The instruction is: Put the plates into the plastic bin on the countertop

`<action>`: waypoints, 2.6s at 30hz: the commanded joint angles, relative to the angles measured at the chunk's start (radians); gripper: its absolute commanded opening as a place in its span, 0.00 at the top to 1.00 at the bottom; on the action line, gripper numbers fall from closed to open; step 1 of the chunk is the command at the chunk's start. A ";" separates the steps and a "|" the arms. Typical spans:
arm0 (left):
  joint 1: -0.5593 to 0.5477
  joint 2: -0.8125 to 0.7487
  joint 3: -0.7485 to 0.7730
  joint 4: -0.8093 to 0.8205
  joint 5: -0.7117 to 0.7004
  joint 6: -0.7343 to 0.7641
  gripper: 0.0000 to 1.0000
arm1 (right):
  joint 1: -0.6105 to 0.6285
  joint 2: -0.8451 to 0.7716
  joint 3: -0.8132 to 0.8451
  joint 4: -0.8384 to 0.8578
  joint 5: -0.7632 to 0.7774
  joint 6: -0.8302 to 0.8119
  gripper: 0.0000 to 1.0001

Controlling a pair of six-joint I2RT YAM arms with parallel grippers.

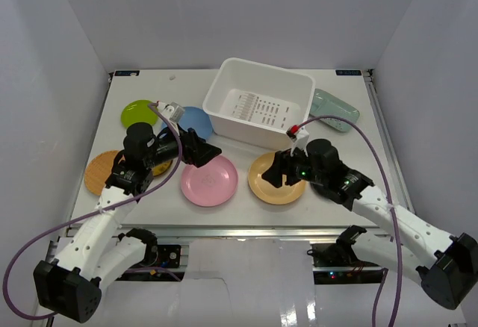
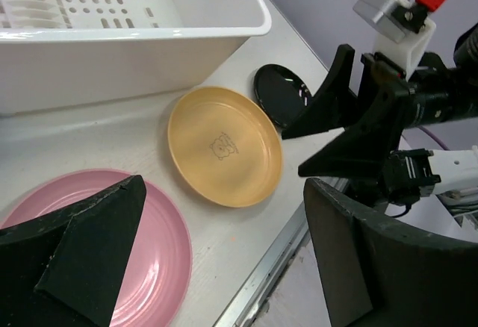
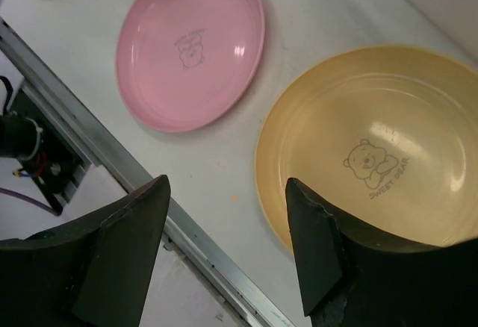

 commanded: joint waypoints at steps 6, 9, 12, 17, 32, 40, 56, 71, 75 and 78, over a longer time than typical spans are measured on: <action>-0.006 -0.028 -0.013 -0.080 -0.209 0.028 0.02 | 0.227 0.218 0.137 -0.154 0.375 -0.167 0.31; -0.009 -0.028 -0.011 -0.109 -0.255 0.010 0.02 | 0.249 0.272 0.137 -0.145 0.426 -0.175 0.34; -0.014 -0.042 -0.007 -0.168 -0.332 0.007 0.02 | 0.258 0.307 0.136 -0.131 0.444 -0.183 0.35; -0.012 -0.063 -0.036 -0.242 -0.418 0.010 0.02 | 0.286 0.387 0.156 -0.134 0.455 -0.212 0.37; -0.014 -0.063 -0.060 -0.230 -0.490 0.022 0.04 | 0.373 0.631 0.219 -0.085 0.466 -0.235 0.58; -0.012 -0.063 -0.056 -0.230 -0.482 0.021 0.05 | 0.419 0.580 0.256 -0.182 0.512 -0.209 0.92; -0.014 -0.100 -0.043 -0.242 -0.538 0.019 0.05 | 0.518 0.423 1.013 -0.418 0.425 -0.324 0.92; -0.050 -0.139 -0.049 -0.242 -0.547 0.024 0.05 | 0.018 0.996 1.389 -0.320 0.167 -0.491 0.92; -0.060 -0.139 -0.046 -0.244 -0.553 0.025 0.05 | 0.015 1.014 1.244 -0.239 0.229 -0.479 0.92; -0.064 -0.140 -0.048 -0.247 -0.554 0.025 0.05 | -0.010 1.054 1.198 -0.225 0.236 -0.467 0.92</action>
